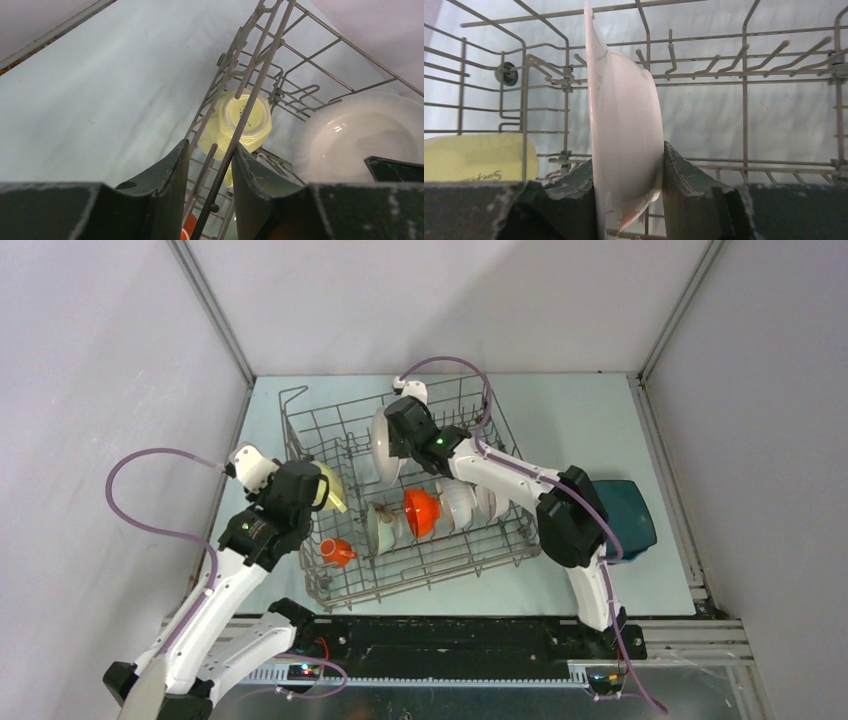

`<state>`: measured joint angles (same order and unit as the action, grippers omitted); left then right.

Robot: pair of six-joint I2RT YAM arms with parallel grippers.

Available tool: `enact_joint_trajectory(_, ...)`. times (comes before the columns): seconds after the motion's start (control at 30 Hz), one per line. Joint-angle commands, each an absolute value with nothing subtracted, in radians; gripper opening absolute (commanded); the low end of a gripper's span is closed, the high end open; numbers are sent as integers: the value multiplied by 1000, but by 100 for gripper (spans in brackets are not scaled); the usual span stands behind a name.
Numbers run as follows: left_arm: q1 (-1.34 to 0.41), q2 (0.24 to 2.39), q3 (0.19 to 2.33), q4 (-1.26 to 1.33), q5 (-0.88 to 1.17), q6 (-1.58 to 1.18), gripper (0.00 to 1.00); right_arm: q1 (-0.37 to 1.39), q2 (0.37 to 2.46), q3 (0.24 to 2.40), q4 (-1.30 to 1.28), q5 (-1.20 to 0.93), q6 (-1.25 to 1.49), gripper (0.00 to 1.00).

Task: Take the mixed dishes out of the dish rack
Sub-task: Pick up the plate from the dish rack.

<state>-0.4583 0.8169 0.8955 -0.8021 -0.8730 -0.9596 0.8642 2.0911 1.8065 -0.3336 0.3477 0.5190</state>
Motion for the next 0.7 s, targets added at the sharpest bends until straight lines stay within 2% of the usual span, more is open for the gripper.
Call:
enact_joint_trajectory(0.0,-408,844,913,-770,-1064,-1000,0,843,1868,1800,-107,233,450,0)
enact_joint_trajectory(0.27,-361,843,896,-702,-1042,-968,0,776,1738,1672,16,142,494,0)
enact_joint_trajectory(0.47,-341,830,879,-584,-1025,-866,0,663,1627,1534,110,-107,633,0)
enact_joint_trajectory(0.67,-311,851,866,-402,-972,-663,0,546,1483,1410,121,-233,680,0)
